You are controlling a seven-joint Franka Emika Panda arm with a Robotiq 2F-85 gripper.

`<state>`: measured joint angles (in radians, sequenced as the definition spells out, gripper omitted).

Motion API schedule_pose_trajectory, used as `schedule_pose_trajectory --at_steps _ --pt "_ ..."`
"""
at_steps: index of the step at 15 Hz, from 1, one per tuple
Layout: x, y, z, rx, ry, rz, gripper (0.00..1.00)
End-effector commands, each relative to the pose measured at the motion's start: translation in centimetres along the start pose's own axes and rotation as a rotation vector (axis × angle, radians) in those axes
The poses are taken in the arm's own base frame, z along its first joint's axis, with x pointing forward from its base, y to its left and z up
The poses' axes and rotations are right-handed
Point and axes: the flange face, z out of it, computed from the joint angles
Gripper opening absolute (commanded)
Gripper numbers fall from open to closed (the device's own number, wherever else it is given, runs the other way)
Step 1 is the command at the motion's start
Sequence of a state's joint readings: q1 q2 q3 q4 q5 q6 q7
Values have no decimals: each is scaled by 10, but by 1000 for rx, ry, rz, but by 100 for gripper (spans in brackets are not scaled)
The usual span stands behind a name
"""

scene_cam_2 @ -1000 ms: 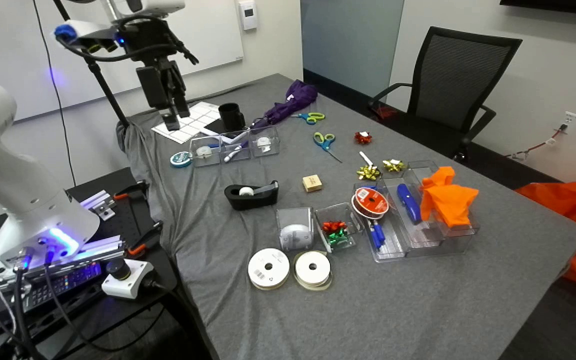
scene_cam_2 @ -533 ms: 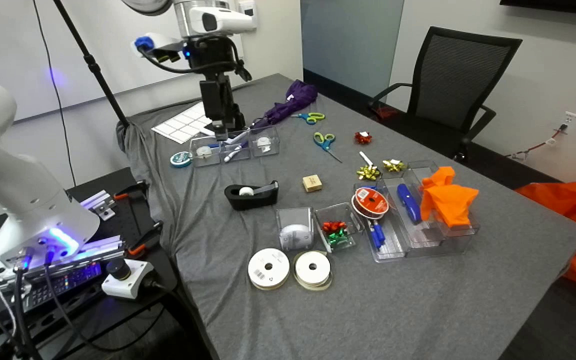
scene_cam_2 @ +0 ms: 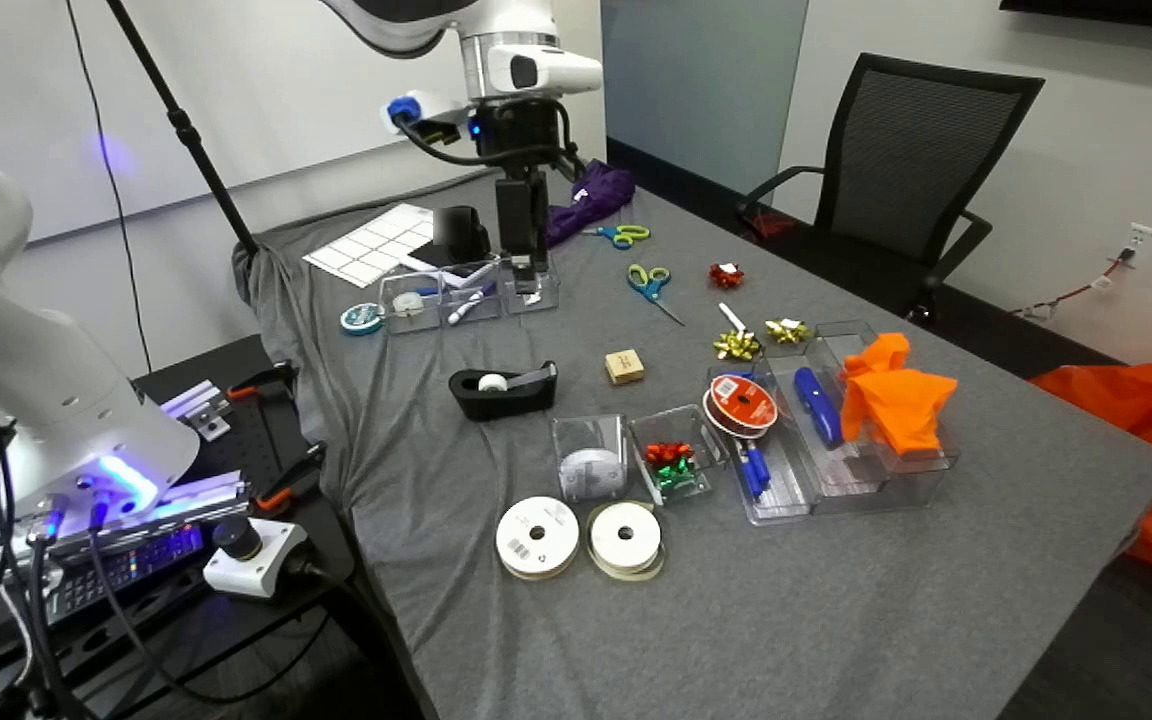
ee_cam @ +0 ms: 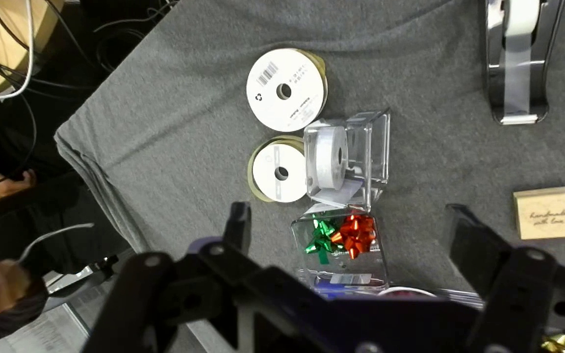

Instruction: Transfer to the tape to another clear container

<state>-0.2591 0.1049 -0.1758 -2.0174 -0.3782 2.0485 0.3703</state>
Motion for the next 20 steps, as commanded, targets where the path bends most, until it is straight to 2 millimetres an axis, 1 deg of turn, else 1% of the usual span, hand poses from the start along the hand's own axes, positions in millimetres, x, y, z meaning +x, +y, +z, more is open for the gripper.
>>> schedule_pose_trajectory --at_steps 1,5,6,8,10,14,17,18,20 --pt "4 0 0 -3 -1 5 100" --pt "7 0 -1 -3 3 9 100" --pt "8 -6 2 -24 5 10 100" --pt "18 -25 14 -51 -8 -14 100" --pt "26 -42 32 -43 -28 -54 100" --pt "47 -71 80 -91 -42 -95 100" --pt "62 -83 120 -149 -46 -106 100" --pt "67 -86 135 -173 -46 -110 100" --pt "75 -89 158 -217 -43 -112 100"
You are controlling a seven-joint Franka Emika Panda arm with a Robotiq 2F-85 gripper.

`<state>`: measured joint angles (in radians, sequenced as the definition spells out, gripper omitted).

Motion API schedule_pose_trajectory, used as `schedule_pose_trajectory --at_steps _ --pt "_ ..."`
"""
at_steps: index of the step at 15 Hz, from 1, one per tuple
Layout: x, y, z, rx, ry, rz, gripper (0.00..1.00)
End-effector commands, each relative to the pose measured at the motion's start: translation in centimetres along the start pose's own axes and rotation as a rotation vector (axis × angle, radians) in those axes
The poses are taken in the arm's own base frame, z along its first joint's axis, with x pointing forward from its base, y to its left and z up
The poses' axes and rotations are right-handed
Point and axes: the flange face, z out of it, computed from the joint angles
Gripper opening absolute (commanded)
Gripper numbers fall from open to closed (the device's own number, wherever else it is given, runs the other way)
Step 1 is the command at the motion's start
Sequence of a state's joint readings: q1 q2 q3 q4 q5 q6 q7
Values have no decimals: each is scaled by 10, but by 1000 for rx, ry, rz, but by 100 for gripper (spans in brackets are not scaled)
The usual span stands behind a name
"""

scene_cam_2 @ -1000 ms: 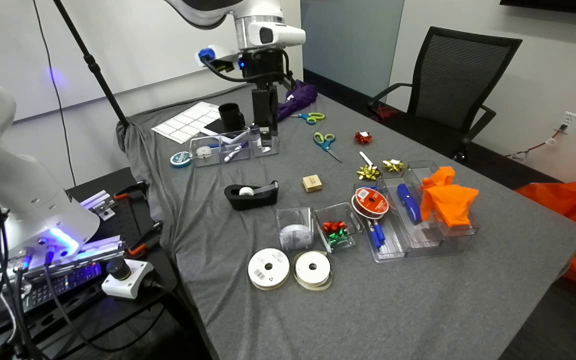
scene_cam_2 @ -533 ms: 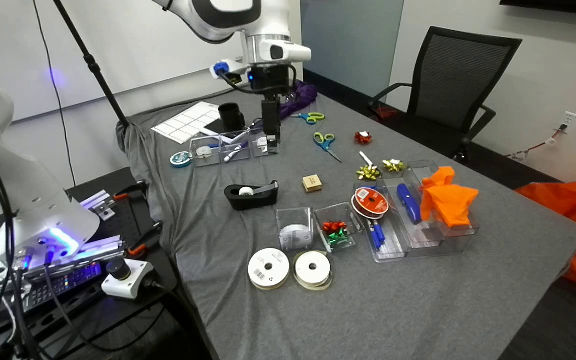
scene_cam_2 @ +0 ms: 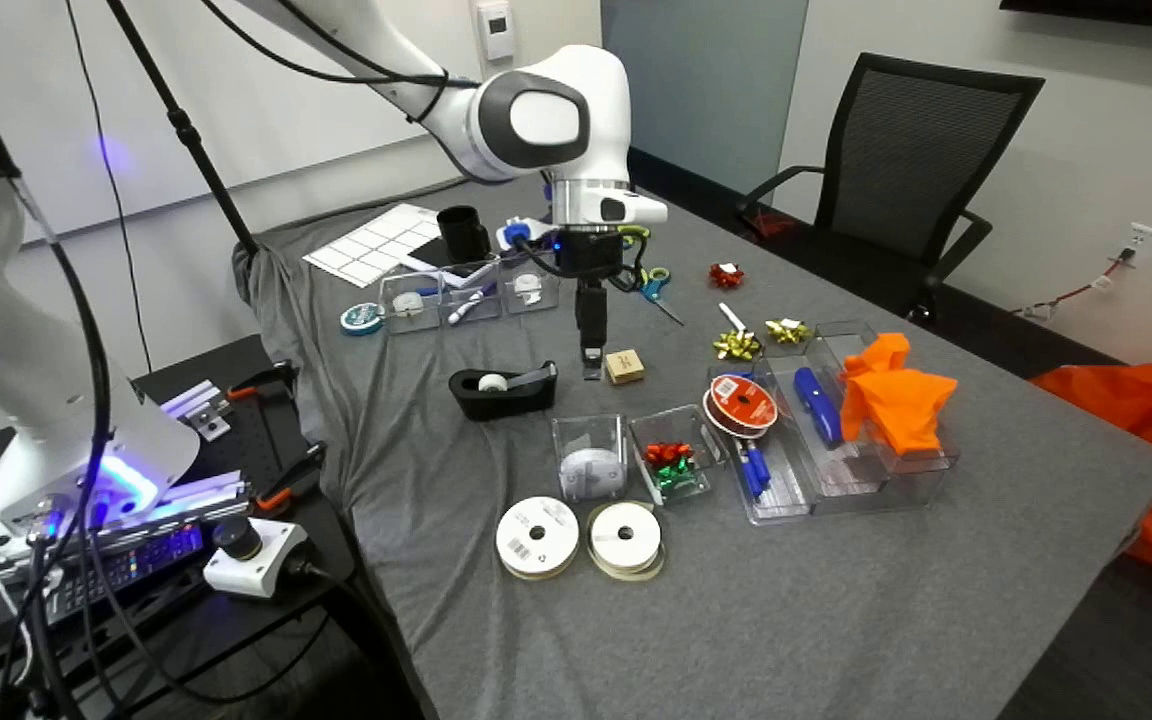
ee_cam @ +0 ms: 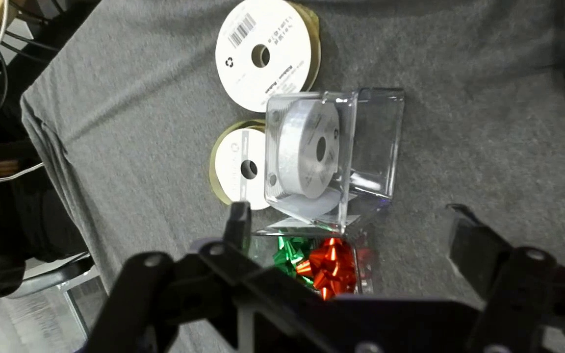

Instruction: Transfer to the tape to another clear container

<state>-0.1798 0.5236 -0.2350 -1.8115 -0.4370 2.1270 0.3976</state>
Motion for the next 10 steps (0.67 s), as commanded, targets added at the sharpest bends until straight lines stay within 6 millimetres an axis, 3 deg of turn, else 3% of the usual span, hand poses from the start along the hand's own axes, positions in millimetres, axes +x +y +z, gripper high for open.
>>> schedule_pose_trajectory --at_steps 1,5,10 --pt "24 -9 35 -89 13 1 100" --pt "33 -18 60 -154 -5 29 100" --pt "42 -24 75 -185 -14 56 100"
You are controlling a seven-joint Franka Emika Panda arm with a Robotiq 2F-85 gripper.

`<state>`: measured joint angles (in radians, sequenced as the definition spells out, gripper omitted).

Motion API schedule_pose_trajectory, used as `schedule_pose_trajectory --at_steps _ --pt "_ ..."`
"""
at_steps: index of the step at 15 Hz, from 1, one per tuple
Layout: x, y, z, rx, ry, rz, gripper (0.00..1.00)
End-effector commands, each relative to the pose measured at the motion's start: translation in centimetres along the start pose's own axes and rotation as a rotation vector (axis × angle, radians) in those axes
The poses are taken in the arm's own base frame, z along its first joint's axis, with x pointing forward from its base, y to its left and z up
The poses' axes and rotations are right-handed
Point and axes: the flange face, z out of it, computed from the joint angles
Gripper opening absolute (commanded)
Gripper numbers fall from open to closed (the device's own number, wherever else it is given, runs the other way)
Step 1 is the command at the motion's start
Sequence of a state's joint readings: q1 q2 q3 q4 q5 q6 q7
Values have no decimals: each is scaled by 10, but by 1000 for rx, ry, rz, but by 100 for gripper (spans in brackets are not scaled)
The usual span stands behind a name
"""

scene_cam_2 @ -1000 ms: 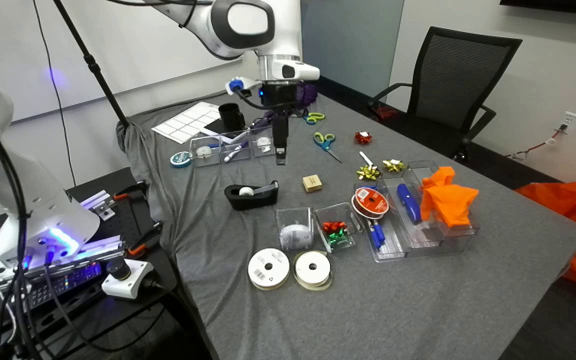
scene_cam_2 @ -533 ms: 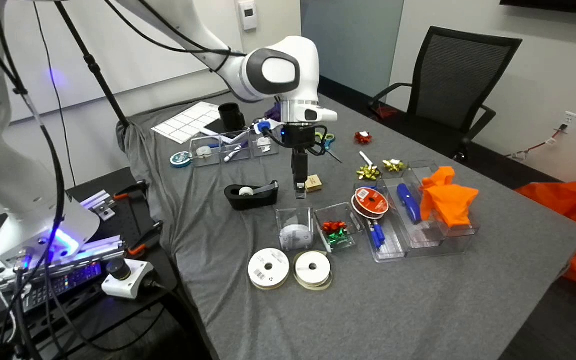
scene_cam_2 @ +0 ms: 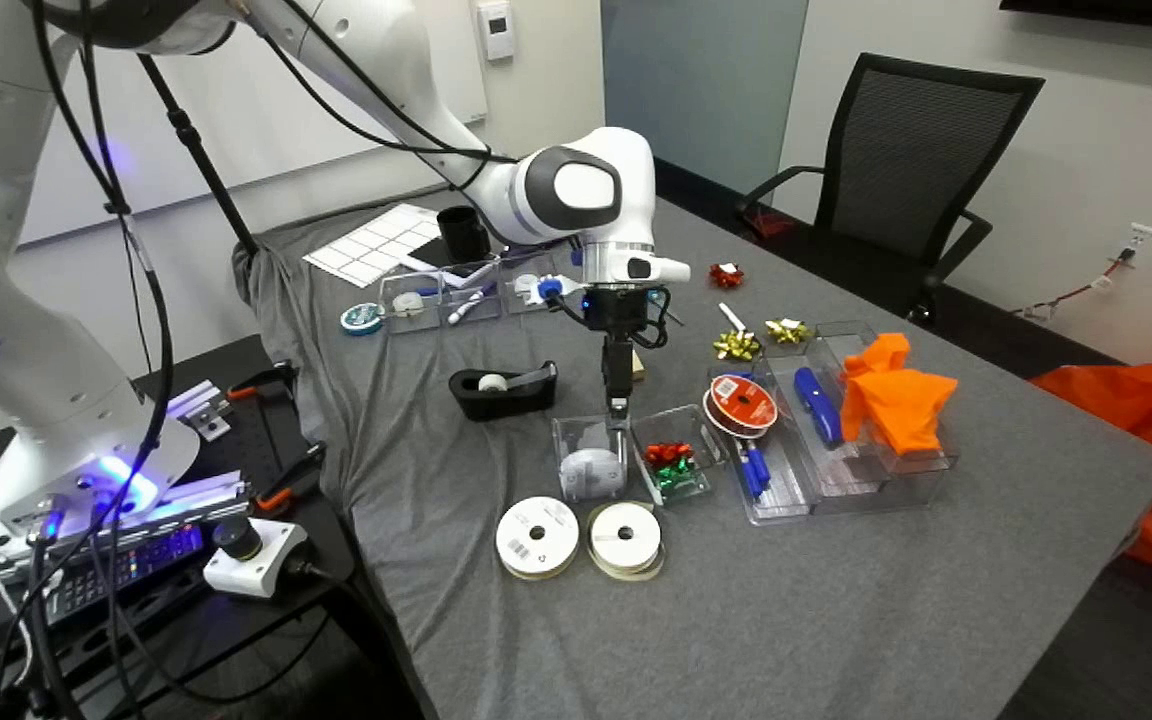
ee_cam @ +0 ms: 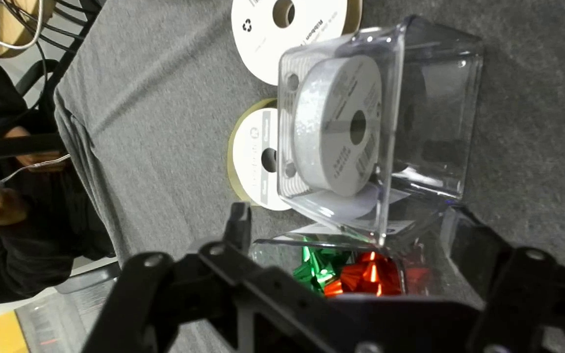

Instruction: Transfer to the tape to another clear container

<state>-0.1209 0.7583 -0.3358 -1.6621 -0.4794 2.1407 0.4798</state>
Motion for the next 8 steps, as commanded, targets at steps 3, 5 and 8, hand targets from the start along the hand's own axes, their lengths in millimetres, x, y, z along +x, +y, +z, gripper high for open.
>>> schedule_pose_trajectory --at_steps 3,5,8 --pt "12 -4 10 -58 -4 33 66" --pt "14 -4 13 -68 -14 41 51" --pt "16 -4 17 -81 -18 44 31"
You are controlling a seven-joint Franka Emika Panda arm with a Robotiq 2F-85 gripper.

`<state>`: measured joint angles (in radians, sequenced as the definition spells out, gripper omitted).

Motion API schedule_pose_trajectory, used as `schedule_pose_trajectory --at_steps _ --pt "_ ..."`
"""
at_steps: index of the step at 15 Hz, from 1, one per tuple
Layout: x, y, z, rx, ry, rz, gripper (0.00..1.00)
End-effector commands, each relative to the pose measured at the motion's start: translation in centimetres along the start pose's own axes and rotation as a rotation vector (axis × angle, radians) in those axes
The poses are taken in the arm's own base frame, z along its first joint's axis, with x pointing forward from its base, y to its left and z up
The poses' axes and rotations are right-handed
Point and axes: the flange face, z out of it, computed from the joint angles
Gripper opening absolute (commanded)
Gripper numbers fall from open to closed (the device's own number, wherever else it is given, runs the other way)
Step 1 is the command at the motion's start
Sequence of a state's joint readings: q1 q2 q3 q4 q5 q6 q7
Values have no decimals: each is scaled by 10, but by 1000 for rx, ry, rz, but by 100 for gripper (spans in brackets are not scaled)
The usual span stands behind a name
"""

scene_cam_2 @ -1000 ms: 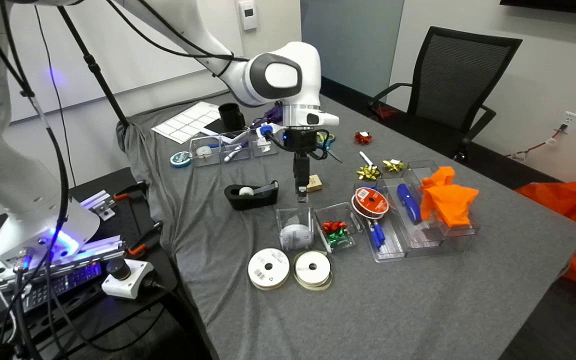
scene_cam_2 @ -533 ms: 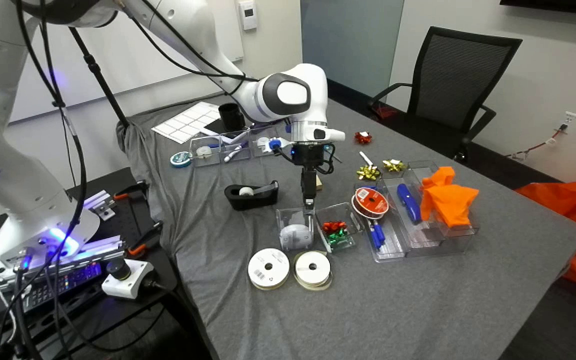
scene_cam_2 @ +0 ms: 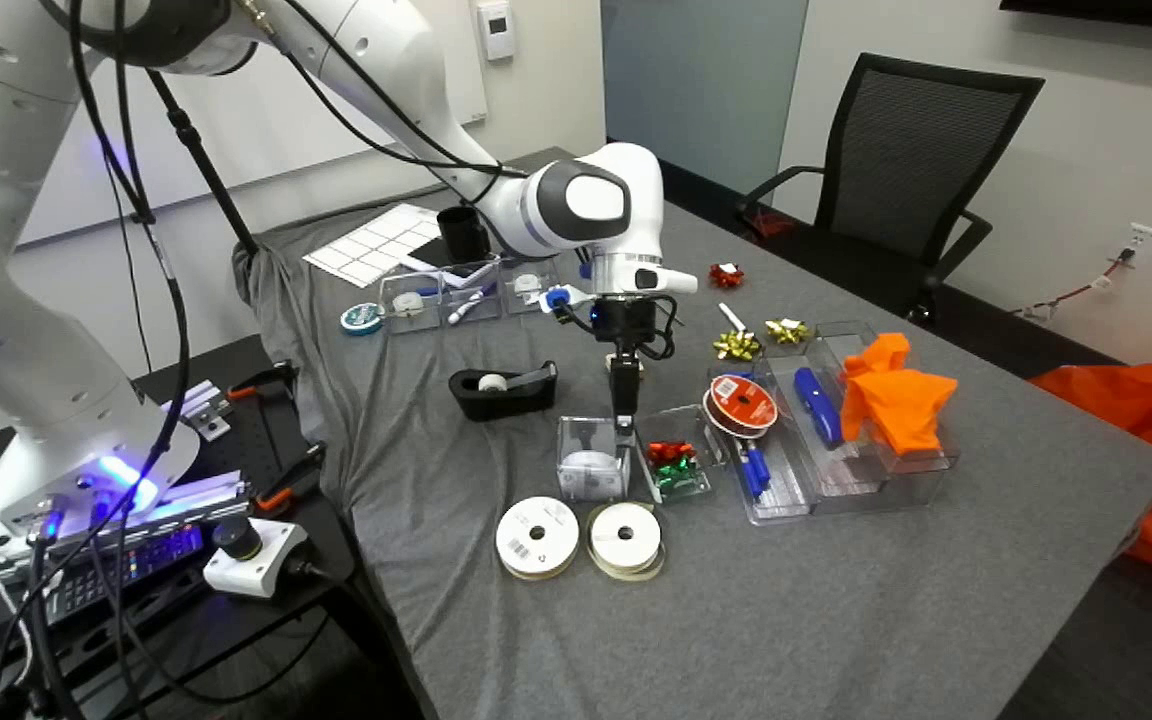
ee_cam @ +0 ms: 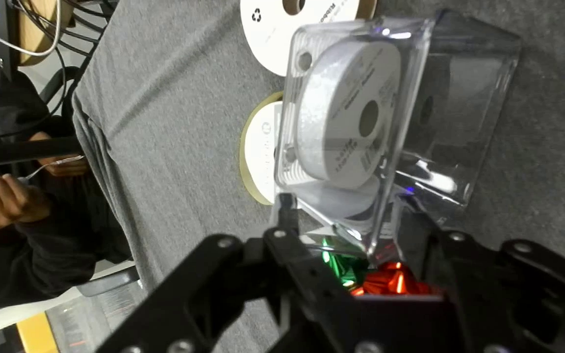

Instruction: Transfer to the tape to another clear container

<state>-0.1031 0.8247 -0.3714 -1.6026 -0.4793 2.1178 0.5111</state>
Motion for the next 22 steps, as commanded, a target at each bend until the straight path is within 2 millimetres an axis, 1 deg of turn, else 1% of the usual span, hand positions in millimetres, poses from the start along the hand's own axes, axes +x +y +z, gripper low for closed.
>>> schedule_pose_trajectory --at_steps 1,4,5,6,7,8,11,13,15,17,20,22 --pt "6 -1 3 -32 -9 13 23" --pt "8 0 4 -40 -10 27 3" --pt "9 2 3 -49 -15 34 2" --pt "10 2 3 -54 -17 41 4" --pt "11 4 3 -66 -23 52 0" --pt "11 5 2 -79 -28 63 0" --pt "10 0 -1 -130 -57 128 1" --pt "7 -5 -8 -185 -96 194 1" --pt "-1 -9 -26 -256 -163 244 1" --pt "-7 -13 -47 -301 -228 254 1" --pt "-14 -14 -81 -329 -272 247 1" --pt "-16 -18 -96 -335 -289 252 1"
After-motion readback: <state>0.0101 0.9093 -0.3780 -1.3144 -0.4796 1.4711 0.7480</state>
